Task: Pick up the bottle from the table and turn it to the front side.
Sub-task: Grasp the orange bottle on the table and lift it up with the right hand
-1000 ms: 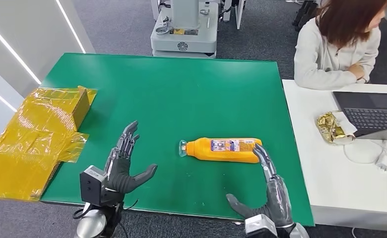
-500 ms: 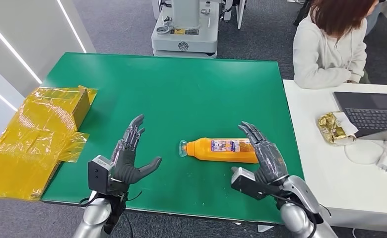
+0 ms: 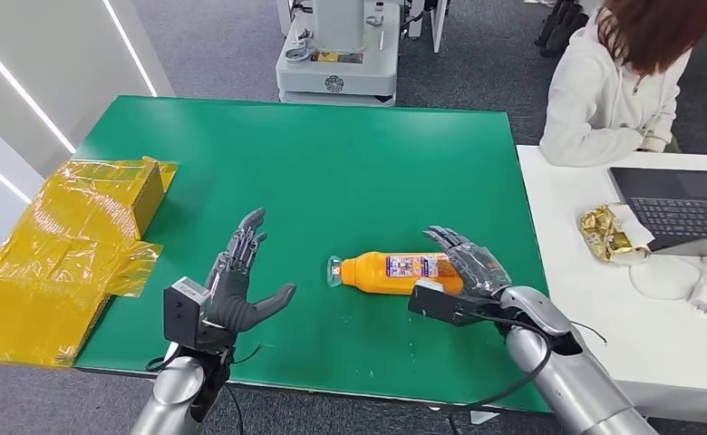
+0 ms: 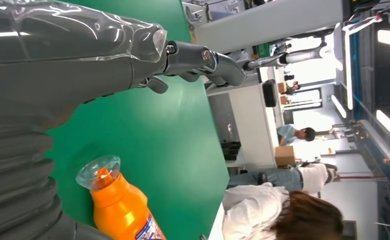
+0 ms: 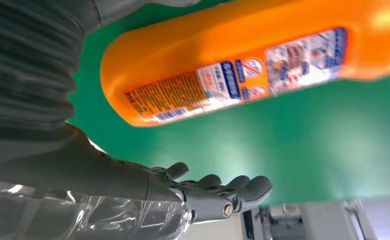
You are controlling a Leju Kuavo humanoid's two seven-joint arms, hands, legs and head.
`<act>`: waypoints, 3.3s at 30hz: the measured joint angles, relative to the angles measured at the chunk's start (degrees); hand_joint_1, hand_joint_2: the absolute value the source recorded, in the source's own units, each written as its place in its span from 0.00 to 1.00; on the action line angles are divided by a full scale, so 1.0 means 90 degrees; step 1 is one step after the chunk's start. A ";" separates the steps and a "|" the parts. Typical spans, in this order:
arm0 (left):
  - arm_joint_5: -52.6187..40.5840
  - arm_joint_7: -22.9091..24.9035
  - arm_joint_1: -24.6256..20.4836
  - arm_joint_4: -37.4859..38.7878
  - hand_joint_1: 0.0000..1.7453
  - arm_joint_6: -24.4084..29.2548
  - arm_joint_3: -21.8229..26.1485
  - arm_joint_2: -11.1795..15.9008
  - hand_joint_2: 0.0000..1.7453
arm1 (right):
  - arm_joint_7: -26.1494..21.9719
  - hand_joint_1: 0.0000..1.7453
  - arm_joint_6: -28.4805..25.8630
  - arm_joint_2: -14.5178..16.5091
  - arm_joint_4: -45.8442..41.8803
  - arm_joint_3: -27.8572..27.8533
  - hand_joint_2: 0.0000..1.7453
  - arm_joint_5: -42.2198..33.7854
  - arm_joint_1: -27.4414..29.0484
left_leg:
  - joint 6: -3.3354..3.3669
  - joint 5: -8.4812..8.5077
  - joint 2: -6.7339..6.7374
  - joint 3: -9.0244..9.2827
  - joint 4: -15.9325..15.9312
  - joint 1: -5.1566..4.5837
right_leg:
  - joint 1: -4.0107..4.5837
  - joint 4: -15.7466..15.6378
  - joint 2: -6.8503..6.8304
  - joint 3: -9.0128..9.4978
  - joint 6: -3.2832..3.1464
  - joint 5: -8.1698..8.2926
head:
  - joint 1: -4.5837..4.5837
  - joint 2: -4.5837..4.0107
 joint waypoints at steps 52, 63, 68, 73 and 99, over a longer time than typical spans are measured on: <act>0.0178 0.0088 0.0078 0.0347 0.00 0.0222 0.0023 0.0144 1.00 | 0.0115 0.91 0.0389 -0.0251 0.1484 0.1427 1.00 -0.0174 -0.0880 | 0.0000 0.0000 -0.0003 0.0001 0.0002 0.0001 | 0.0001 0.0000 -0.0003 0.0001 0.0001 0.0000 | 0.0000 0.0000; 0.0191 0.0073 0.0078 0.0390 0.00 0.0248 0.0023 0.0153 1.00 | -0.0075 1.00 0.0282 -0.0251 0.1502 0.1444 1.00 -0.0207 -0.0833 | 0.0000 0.0000 -0.0003 0.0001 0.0003 0.0001 | 0.0001 0.0000 -0.0003 0.0003 0.0001 0.0000 | 0.0001 0.0000; 0.0209 0.0040 0.0078 0.0405 0.00 0.0280 0.0023 0.0153 1.00 | -0.0190 1.00 0.0168 -0.0240 0.1544 0.1458 1.00 -0.0279 -0.0829 | 0.0000 0.0000 -0.0003 0.0001 0.0003 0.0001 | 0.0001 0.0000 -0.0004 0.0003 0.0001 0.0001 | 0.0000 0.0000; 0.0225 0.0007 0.0081 0.0418 0.00 0.0310 0.0023 0.0152 1.00 | -0.0592 1.00 -0.0090 -0.0231 0.1537 0.1400 1.00 -0.0760 -0.0649 | 0.0000 0.0000 -0.0005 0.0001 0.0002 0.0001 | 0.0001 0.0000 -0.0007 0.0003 0.0002 0.0000 | 0.0001 0.0000; 0.0213 -0.0117 0.0075 0.0485 0.00 0.0379 0.0184 0.0098 1.00 | -0.1440 1.00 -0.1265 -0.0421 -0.0577 0.0467 1.00 -0.2348 0.1553 | 0.0002 -0.0002 -0.0007 -0.0005 0.0002 0.0001 | 0.0001 -0.0002 -0.0011 -0.0001 0.0002 -0.0001 | 0.0002 0.0000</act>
